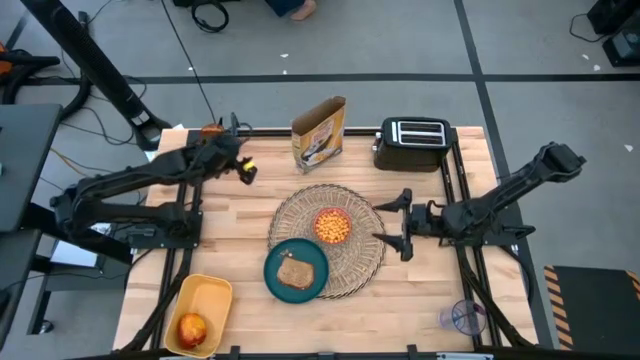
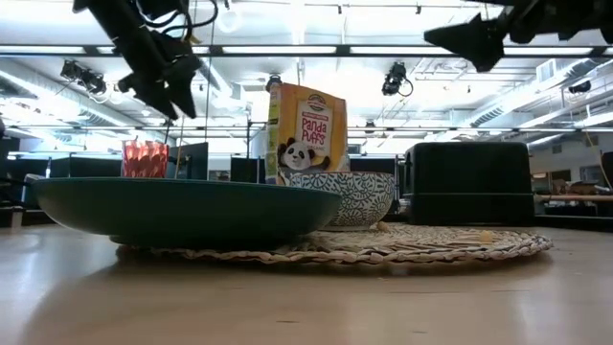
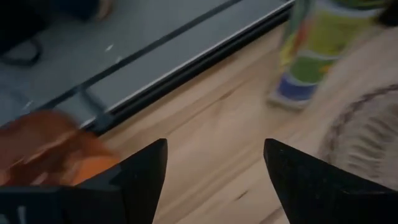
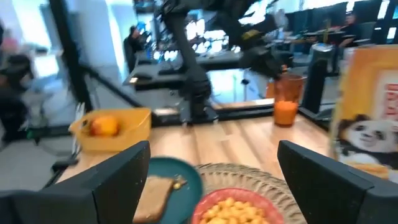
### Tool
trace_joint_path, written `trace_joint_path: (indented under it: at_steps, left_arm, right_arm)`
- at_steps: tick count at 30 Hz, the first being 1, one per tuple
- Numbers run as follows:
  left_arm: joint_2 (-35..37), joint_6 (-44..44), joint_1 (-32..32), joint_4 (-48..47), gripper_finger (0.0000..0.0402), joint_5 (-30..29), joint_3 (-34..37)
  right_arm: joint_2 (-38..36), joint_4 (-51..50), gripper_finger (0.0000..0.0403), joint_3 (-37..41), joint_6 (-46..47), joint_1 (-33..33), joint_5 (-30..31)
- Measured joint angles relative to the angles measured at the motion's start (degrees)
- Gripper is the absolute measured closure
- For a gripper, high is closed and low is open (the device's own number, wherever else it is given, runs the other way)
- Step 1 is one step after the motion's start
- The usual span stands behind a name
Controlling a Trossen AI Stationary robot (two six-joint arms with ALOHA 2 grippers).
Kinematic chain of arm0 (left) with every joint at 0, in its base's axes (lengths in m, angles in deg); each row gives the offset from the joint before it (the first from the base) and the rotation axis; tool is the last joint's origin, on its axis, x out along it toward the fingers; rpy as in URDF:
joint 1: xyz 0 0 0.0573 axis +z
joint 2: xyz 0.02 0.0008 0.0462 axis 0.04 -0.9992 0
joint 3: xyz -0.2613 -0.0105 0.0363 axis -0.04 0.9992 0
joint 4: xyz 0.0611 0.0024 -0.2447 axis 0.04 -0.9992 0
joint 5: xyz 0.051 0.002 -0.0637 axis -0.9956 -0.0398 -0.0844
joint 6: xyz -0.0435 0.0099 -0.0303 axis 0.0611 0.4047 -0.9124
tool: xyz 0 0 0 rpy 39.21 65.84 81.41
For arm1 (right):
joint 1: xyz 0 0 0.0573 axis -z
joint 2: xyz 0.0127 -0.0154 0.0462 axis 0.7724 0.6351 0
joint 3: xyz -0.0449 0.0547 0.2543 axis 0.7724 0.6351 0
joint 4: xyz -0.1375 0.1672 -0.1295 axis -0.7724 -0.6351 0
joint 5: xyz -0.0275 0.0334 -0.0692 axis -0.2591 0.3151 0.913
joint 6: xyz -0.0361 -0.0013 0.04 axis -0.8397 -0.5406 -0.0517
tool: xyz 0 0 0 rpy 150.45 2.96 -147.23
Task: Arrange a breakfast setting
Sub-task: Put the orange cup on the brown table mat
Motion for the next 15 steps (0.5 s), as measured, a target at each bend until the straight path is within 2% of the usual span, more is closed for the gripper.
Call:
trace_joint_path:
  at_steps: [9,15]
  left_arm:
    - [-3.89,5.03,12.44,-3.79,0.0152,4.76,-3.21]
    - [-8.11,7.50,20.18,-3.82,0.0155,7.01,-3.61]
  right_arm:
    - [11.89,-1.47,0.0055,-8.18,-3.97,-2.41,-0.26]
    - [14.52,-1.70,0.0055,-10.45,-5.48,-2.39,-2.13]
